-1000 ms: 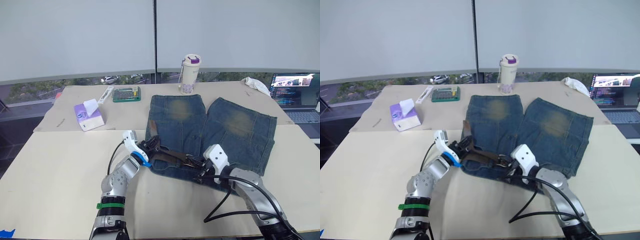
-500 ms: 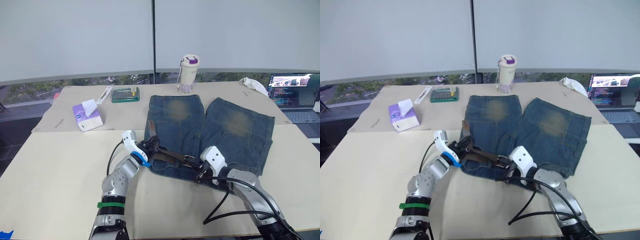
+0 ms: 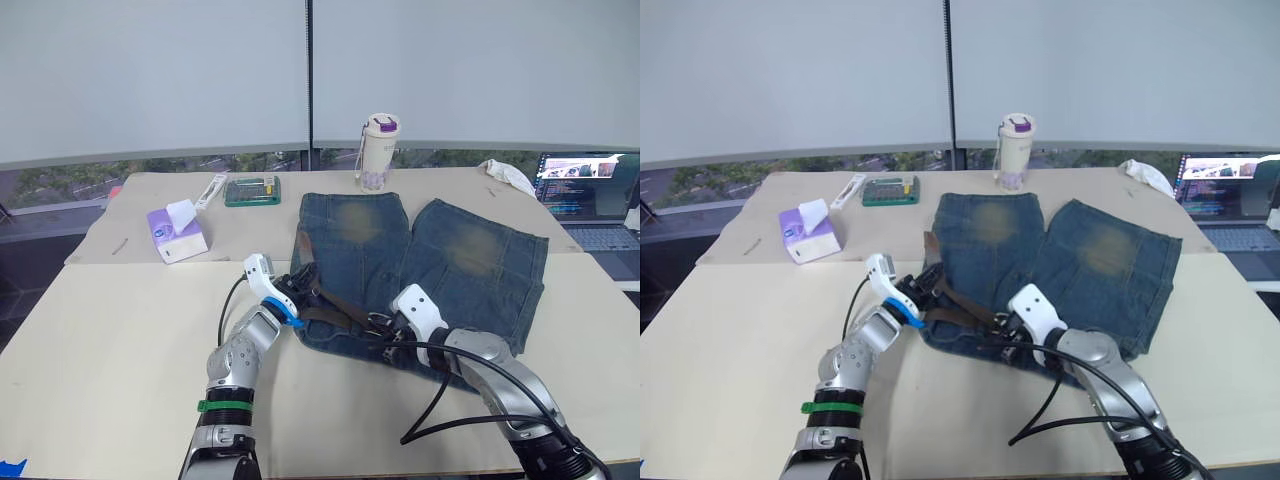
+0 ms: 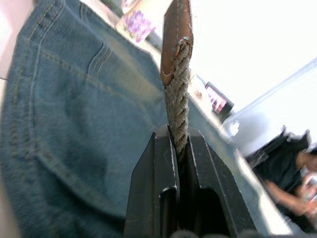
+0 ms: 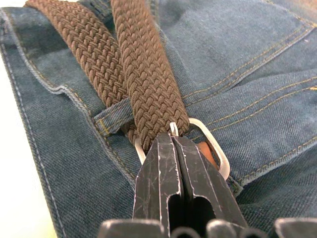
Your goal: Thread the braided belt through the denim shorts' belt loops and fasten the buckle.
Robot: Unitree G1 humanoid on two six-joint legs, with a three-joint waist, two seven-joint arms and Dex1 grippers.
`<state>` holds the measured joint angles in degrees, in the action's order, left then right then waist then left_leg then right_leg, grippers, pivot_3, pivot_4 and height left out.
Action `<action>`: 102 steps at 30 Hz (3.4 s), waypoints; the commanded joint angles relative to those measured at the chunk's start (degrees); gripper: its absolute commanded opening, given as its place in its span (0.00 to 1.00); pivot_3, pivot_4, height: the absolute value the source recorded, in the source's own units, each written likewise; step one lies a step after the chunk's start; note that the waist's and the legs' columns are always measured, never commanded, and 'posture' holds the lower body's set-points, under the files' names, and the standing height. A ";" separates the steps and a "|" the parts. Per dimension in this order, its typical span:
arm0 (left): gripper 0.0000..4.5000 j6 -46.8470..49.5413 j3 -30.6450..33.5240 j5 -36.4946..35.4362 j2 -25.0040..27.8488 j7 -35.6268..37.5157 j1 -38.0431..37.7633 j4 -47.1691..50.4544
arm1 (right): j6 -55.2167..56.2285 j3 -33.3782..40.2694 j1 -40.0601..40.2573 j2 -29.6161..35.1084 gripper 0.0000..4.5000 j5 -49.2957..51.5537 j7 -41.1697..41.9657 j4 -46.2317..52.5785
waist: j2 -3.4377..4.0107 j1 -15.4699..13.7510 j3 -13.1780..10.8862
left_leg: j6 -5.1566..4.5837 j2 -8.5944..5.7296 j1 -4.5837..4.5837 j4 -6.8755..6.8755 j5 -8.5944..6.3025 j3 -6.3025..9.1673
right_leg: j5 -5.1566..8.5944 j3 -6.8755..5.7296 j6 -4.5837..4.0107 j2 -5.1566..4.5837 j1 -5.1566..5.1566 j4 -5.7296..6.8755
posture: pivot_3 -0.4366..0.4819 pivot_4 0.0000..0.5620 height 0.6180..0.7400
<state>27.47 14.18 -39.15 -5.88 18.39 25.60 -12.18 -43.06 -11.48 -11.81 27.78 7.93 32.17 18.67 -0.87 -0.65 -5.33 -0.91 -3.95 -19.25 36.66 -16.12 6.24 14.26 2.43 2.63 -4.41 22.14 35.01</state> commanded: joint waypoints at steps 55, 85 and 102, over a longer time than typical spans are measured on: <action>0.00 16.73 -32.72 -8.46 2.73 41.51 3.37 20.35 | -11.03 1.61 8.23 -6.90 0.01 1.46 -8.94 -3.04 | 0.01 0.02 0.28 | -0.16 -0.08 0.05 0.01 -0.24 0.04 | 0.09 -0.05 0.10 0.00 -0.16 -0.16 | 0.48 0.27 1.00; 0.00 -33.40 -30.92 33.76 -2.96 14.67 8.45 -10.56 | -4.69 36.18 20.00 -10.86 0.98 28.33 -14.54 31.78 | 0.40 -1.48 -0.33 | -0.17 -0.11 -0.29 0.01 -0.23 0.04 | 0.20 -0.04 0.35 -0.03 0.07 -0.24 | 0.48 0.27 1.00; 0.00 -52.68 -34.35 45.89 -1.61 7.01 9.91 -21.38 | -13.05 36.02 1.91 -19.70 0.73 49.28 -45.61 23.21 | 0.55 -1.25 -0.40 | -0.20 -0.12 -0.30 -0.04 -0.22 0.03 | 0.07 -0.02 0.12 -0.03 0.16 -0.10 | 0.48 0.27 1.00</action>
<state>-23.65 -20.38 6.70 -7.29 25.45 34.42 -34.40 -56.75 24.90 -9.09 7.92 55.46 -12.20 40.86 -0.32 -1.90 -5.73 -1.12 -4.07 -19.55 36.62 -16.34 6.27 14.34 2.40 2.76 -4.43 22.30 34.93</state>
